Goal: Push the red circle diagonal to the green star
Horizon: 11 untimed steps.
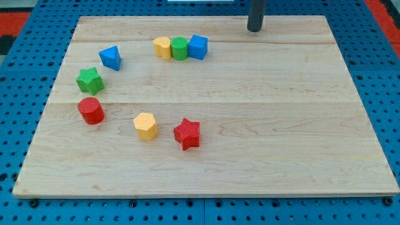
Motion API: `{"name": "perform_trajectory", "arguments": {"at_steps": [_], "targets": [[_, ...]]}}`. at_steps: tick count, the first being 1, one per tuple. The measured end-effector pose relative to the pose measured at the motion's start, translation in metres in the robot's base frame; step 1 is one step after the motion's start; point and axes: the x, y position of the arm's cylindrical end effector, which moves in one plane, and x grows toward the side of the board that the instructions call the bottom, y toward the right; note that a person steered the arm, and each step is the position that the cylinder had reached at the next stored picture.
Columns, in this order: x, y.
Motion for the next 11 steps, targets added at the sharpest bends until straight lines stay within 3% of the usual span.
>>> {"name": "perform_trajectory", "arguments": {"at_steps": [1, 3, 4, 5, 7, 9, 10, 11], "targets": [[0.039, 0.000], [0.250, -0.028], [0.359, -0.085], [0.376, -0.153], [0.316, -0.270], [0.254, -0.292], [0.266, -0.315], [0.247, -0.330]]}}
